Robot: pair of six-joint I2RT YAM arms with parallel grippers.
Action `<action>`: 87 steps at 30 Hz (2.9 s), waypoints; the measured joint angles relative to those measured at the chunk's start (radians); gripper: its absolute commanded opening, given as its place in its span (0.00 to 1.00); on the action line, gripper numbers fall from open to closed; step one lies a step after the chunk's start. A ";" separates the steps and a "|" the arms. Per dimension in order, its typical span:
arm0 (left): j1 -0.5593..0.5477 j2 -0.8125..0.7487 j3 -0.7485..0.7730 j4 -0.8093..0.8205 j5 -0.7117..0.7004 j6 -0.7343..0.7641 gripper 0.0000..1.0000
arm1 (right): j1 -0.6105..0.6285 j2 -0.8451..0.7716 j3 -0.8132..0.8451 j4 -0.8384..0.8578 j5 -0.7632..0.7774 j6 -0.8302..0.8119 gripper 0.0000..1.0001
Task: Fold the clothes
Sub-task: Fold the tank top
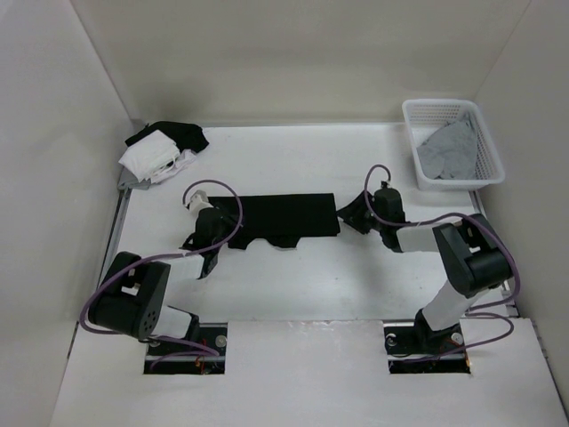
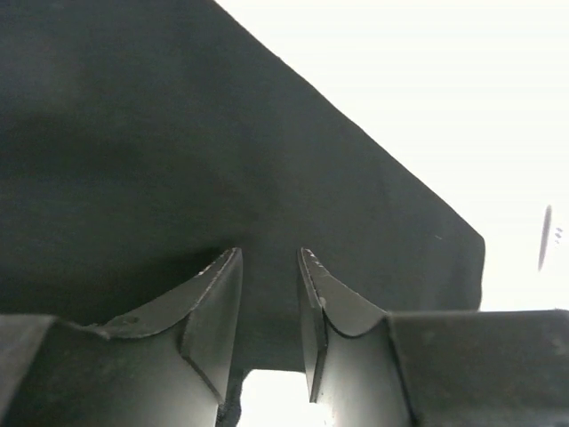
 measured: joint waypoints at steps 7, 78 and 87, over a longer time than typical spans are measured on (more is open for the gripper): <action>-0.043 -0.023 0.007 -0.001 0.040 0.009 0.31 | 0.028 0.049 -0.035 0.142 -0.060 0.047 0.51; 0.144 -0.537 -0.113 -0.175 0.149 -0.027 0.44 | 0.578 0.380 0.983 -0.647 0.266 -0.161 0.31; 0.168 -0.557 -0.113 -0.204 0.145 -0.025 0.49 | 0.644 0.272 0.890 -0.600 0.253 -0.179 0.49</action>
